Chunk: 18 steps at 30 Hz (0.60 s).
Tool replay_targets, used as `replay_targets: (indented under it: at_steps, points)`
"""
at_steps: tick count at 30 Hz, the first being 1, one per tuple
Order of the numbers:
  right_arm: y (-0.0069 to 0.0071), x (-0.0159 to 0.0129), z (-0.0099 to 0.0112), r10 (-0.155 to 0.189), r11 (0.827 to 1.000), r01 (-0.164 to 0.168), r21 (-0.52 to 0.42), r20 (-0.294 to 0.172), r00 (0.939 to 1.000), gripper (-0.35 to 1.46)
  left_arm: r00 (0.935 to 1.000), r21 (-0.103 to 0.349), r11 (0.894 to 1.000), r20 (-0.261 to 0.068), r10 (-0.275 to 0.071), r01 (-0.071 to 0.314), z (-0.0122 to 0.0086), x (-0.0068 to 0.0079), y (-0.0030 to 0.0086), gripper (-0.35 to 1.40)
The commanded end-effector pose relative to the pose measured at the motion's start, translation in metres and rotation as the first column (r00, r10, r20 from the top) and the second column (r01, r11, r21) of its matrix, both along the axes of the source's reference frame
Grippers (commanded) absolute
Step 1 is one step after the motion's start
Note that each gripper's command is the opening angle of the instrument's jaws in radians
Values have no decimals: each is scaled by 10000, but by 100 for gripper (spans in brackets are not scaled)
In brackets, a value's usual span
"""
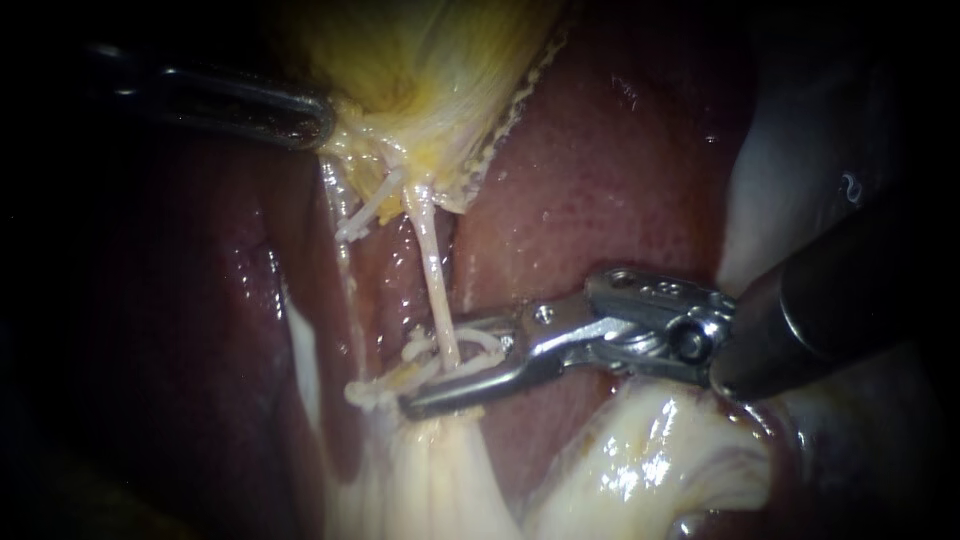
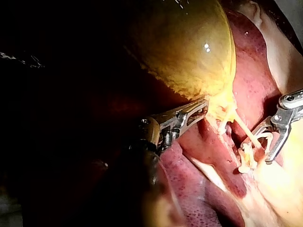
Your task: Clipping first clip right tube
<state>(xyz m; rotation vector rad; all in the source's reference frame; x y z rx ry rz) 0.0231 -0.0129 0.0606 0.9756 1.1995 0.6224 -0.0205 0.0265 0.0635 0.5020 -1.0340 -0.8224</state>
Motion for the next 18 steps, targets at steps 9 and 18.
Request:
replay_targets:
  at_steps: [9, 18]
  points:
    - [-1, -5, -21, -16, 9994, 28, 338, -337, 9994, 47, 10000, -1, 10000, 0, 0, 0, 0, 1, 0, -35]
    - [0, -10, -21, -646, 9968, 674, 433, -629, 9959, 15, 10000, -1, 10000, 1, 1, -1, 0, 1, 0, -35]
